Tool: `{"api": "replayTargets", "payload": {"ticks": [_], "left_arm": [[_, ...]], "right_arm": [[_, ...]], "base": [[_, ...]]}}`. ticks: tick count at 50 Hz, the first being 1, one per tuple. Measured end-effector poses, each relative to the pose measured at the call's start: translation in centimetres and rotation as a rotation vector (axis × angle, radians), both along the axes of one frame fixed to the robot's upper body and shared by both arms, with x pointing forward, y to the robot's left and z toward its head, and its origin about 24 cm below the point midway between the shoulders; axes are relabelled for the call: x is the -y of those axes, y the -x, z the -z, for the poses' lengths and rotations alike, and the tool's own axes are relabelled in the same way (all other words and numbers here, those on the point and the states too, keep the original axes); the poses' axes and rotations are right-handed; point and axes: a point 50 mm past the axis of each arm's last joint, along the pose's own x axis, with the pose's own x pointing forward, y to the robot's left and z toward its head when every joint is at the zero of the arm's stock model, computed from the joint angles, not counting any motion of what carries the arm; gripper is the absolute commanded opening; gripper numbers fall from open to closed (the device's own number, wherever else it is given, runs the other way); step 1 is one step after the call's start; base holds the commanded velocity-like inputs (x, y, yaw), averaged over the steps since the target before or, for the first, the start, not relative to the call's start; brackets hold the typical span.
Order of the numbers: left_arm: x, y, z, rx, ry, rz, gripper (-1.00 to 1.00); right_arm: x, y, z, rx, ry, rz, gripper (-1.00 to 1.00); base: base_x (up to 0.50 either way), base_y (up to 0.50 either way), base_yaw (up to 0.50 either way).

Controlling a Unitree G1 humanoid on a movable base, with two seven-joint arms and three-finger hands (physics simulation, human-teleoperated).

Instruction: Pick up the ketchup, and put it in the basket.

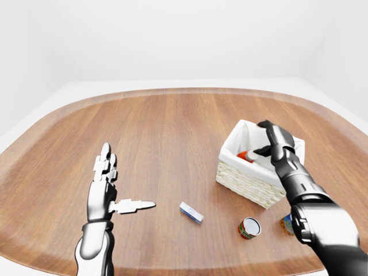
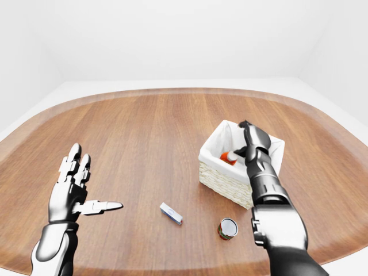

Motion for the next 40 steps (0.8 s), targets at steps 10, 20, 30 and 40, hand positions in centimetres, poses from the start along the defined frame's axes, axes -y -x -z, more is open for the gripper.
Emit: {"api": "replayTargets", "payload": {"ticks": [10, 20, 30, 40], "left_arm": [[0.1, -0.1, 0.0, -0.001, -0.001, 0.001, 1.0], [0.1, -0.1, 0.0, -0.001, -0.001, 0.003, 1.0], [0.1, -0.1, 0.1, 0.0, -0.001, 0.003, 1.0], [0.1, 0.0, 0.1, 0.0, -0.001, 0.004, 1.0]], "right_arm": [[0.4, -0.1, -0.8, 0.02, 0.005, 0.007, 0.27], [0.5, 0.0, -4.4, 0.109, 0.011, -0.028, 0.65], [-0.7, 1.9, -11.4, 0.285, 0.069, -0.183, 0.74], [-2.7, 6.5, -19.5, 0.46, 0.239, -0.326, 1.0]], "base": [[0.0, 0.0, 0.0], [0.0, 0.0, 0.0], [0.0, 0.0, 0.0], [0.0, 0.0, 0.0]]}}
